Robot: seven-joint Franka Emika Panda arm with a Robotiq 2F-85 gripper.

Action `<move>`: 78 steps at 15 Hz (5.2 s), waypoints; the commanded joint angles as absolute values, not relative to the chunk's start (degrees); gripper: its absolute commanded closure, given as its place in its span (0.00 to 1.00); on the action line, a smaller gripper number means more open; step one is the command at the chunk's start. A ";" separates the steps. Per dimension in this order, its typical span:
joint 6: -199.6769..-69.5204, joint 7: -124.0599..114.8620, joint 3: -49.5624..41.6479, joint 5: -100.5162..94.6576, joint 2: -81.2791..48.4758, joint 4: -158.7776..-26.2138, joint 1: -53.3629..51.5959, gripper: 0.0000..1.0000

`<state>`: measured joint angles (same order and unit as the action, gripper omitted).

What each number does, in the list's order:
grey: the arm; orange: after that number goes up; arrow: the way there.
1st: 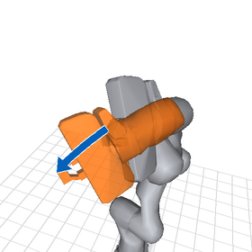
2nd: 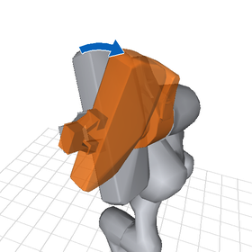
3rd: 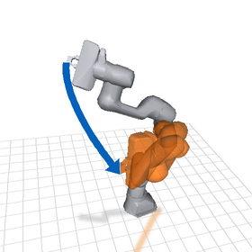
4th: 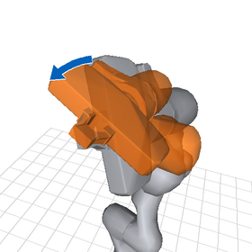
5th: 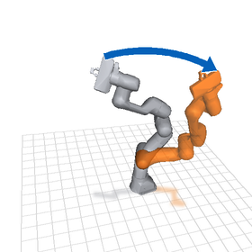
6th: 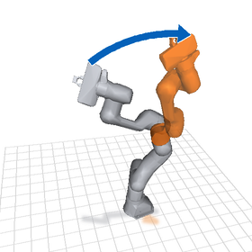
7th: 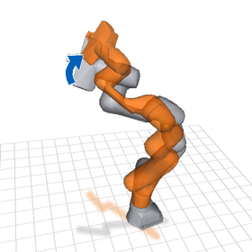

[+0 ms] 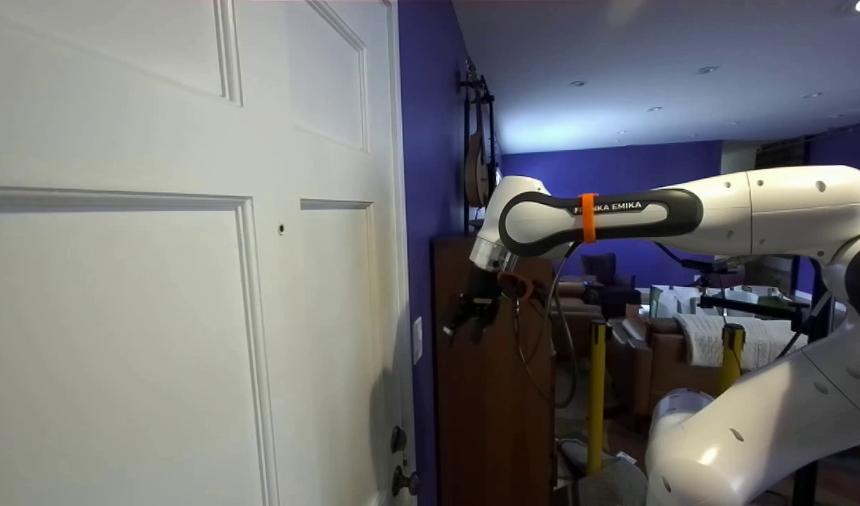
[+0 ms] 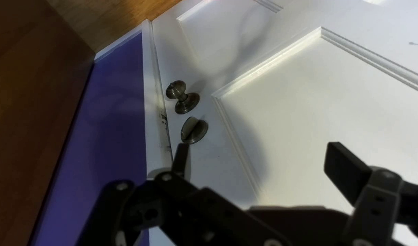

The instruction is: Hang the hat on the hook on the door

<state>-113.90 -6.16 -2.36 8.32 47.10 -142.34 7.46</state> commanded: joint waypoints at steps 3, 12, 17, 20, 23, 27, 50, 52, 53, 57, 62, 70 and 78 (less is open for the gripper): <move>-114.91 -7.31 -2.39 5.10 46.53 -141.15 9.06 0.00; -125.32 -13.39 -8.23 -11.84 36.09 -134.31 25.10 0.00; -134.97 -19.12 -8.34 -20.34 28.66 -127.46 31.23 0.00; -137.57 -21.81 -8.86 -23.83 25.17 -122.73 33.62 0.00; -138.40 -24.12 -9.34 -25.73 22.44 -118.17 35.56 0.00; -137.63 -22.18 -10.40 -24.30 23.96 -119.72 34.21 0.00; -156.84 -7.55 -22.50 -16.57 15.75 -106.21 33.66 0.00; -157.35 -6.74 -23.78 -15.07 13.42 -104.50 32.73 0.00; -157.41 -6.74 -23.98 -14.89 12.76 -103.96 32.55 0.00; -155.92 -7.16 -24.64 -13.03 10.92 -101.55 32.11 0.00; -152.95 -5.56 -26.61 -6.26 6.40 -97.19 30.56 0.00; -153.78 -1.89 -28.91 1.31 -2.87 -86.34 30.22 0.00; -153.23 0.83 -27.98 5.05 -9.41 -79.24 32.11 0.00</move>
<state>-154.60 -1.72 -28.40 1.86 -6.11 -83.90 30.87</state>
